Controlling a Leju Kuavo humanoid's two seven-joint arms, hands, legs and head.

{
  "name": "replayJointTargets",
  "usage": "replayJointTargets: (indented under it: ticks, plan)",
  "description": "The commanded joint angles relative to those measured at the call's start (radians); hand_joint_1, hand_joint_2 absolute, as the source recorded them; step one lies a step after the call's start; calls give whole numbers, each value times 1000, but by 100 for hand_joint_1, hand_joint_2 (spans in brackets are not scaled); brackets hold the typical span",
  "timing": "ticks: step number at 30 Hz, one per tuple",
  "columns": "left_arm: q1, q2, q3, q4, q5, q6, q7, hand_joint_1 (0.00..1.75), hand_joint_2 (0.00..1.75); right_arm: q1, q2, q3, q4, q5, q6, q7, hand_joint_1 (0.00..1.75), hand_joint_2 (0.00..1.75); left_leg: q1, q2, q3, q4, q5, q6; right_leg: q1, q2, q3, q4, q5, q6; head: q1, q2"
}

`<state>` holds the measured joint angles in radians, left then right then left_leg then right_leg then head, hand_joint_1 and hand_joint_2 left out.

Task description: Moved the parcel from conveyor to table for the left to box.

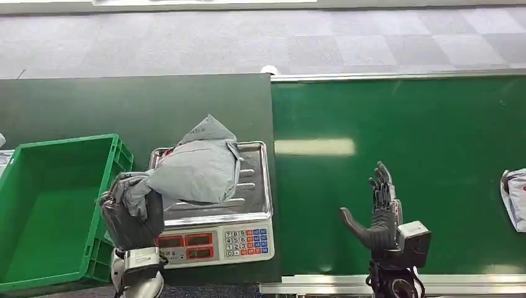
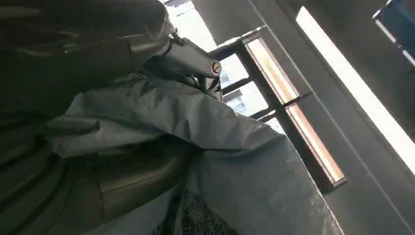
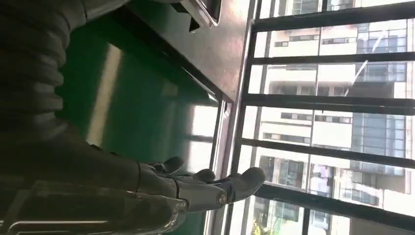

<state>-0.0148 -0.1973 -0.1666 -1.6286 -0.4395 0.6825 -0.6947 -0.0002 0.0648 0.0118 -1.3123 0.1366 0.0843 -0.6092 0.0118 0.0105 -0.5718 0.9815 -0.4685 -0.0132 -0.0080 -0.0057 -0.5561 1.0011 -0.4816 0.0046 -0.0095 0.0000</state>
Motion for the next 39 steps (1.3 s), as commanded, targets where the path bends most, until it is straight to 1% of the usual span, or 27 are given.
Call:
replayJointTargets:
  ticks: [1,2,4,6,8,9,10,11,16,21,25,29,31,34,38,39]
  plan:
    - [23,-106,217,-247,-58,16,-3,175,175,-13,-17,33,57,-5,-8,0,0,175,1,1,0,1,0,0,1,2,0,0,0,0,0,0]
    - [24,-114,241,-253,-56,16,-3,175,175,-12,-16,35,56,-6,-10,1,0,175,1,1,0,1,-1,0,1,3,0,0,0,0,0,0]
    - [4,-149,352,-291,-156,16,-3,175,175,-6,-15,39,52,-6,-14,3,0,175,0,2,0,0,-1,0,0,2,0,0,0,0,0,0]
    - [-22,-152,458,-310,-199,16,-3,175,175,0,-8,36,43,-5,-19,7,0,175,0,1,0,0,0,0,1,3,0,0,0,0,0,0]
    - [-39,-152,522,-314,-227,16,-3,175,175,5,-2,33,37,-3,-21,10,0,175,0,2,1,0,0,0,1,3,0,0,1,0,0,0]
    - [-53,-152,579,-309,-227,16,-3,175,175,9,3,30,33,1,-23,13,0,175,0,2,1,-1,0,0,0,3,0,0,0,0,0,0]
    - [-55,-152,587,-308,-228,16,-3,175,175,10,4,29,32,2,-24,14,0,175,0,1,1,0,0,0,0,2,0,0,0,0,0,0]
    - [-68,-152,638,-306,-245,16,-3,175,175,13,6,28,30,6,-24,16,0,175,0,2,2,-1,0,0,0,4,1,-1,1,-1,0,0]
    - [-68,-152,638,-306,-245,16,-3,175,175,13,6,28,30,6,-24,16,0,175,0,0,1,0,0,0,0,1,1,-1,0,0,0,0]
    - [-93,-152,748,-304,-247,16,-3,175,175,21,10,22,23,15,-25,18,0,175,0,1,1,-1,0,0,0,2,1,-1,0,0,0,0]
    - [-93,-152,748,-304,-247,16,-3,175,175,21,10,22,23,15,-25,18,0,175,0,0,1,-1,0,0,0,1,1,-1,0,-1,0,0]
    - [-112,-152,845,-284,-267,16,-3,175,175,35,12,13,8,19,-28,19,0,175,0,0,2,-1,0,0,0,1,2,-1,0,0,0,0]
    - [-120,-152,890,-249,-315,16,-3,175,175,48,16,5,-3,23,-31,20,0,175,0,0,2,-2,0,1,0,2,2,-2,0,0,0,0]
    - [-133,-152,921,-232,-422,16,-3,175,175,65,19,-6,-26,29,-32,22,0,175,-1,-1,2,-2,0,0,0,0,2,-1,0,0,0,0]
    - [-142,-152,924,-176,-512,16,-3,175,175,70,19,-18,-50,30,-28,28,0,175,0,-3,2,-2,1,1,0,-1,2,-2,0,0,0,0]
    - [-146,-152,925,-141,-537,16,-3,169,175,62,15,-15,-48,20,-31,39,0,175,-1,-2,1,-1,1,0,0,-1,1,-1,0,0,0,0]
